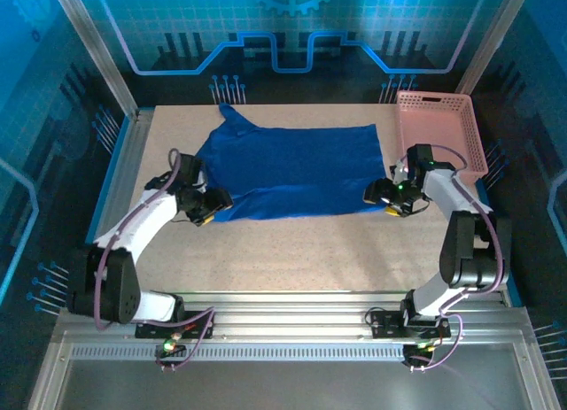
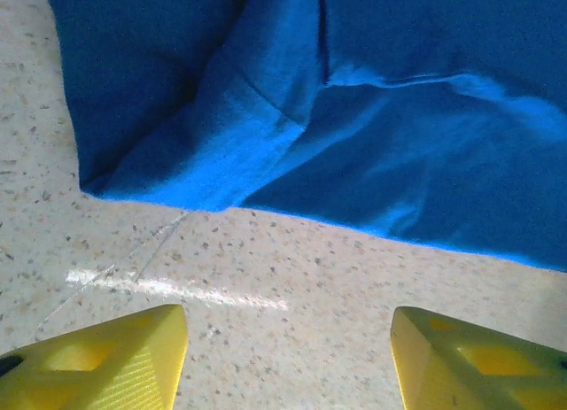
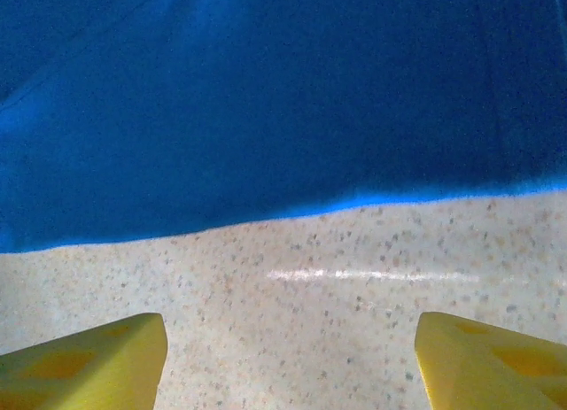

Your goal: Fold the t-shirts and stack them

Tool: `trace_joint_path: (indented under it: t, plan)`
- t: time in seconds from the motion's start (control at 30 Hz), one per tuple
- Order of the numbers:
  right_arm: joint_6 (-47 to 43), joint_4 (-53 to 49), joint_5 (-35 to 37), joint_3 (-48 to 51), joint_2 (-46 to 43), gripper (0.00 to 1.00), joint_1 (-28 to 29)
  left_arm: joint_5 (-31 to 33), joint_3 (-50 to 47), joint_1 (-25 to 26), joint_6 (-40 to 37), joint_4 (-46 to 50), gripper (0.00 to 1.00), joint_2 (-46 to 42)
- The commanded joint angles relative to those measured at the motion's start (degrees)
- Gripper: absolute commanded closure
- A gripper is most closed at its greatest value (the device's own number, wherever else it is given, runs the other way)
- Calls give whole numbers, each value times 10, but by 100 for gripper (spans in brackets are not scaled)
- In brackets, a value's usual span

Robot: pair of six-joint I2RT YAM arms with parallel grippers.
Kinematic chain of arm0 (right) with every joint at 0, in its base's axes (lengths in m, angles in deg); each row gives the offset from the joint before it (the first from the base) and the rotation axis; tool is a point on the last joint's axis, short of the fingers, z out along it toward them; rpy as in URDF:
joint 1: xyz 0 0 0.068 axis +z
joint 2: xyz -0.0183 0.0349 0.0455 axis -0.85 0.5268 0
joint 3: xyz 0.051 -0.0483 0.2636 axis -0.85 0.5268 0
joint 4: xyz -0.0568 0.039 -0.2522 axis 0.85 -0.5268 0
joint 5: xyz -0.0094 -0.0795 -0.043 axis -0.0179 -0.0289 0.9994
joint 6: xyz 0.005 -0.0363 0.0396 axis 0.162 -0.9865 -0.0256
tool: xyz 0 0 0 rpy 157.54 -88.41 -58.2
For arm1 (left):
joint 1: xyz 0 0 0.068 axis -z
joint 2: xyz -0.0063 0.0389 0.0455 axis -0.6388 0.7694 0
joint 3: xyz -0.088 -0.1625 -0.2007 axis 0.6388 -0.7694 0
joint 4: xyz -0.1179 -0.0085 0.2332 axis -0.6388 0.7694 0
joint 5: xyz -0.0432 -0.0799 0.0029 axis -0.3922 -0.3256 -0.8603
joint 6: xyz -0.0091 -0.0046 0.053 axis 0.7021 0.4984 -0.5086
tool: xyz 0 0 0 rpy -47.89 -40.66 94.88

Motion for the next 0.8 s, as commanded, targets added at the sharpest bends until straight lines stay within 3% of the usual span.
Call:
trace_joint_path:
  t: [0.0,0.17,0.4,0.63,0.7,0.77]
  plan:
    - [11,25,8,-6,29,26,-4,67,4,13,-16,-22,40,42]
    - [17,37,13,-19,55,27,-3,139,45,34,-39,-3,45,108]
    - [24,43,22,-29,85,29,-1,173,94,61,-52,-11,48,185]
    - [43,49,28,-46,123,32,1,230,133,65,-76,45,57,249]
    - [49,51,30,-51,133,36,1,245,137,65,-87,53,59,254]
    - [55,49,36,-58,143,48,4,256,145,65,-99,64,66,262]
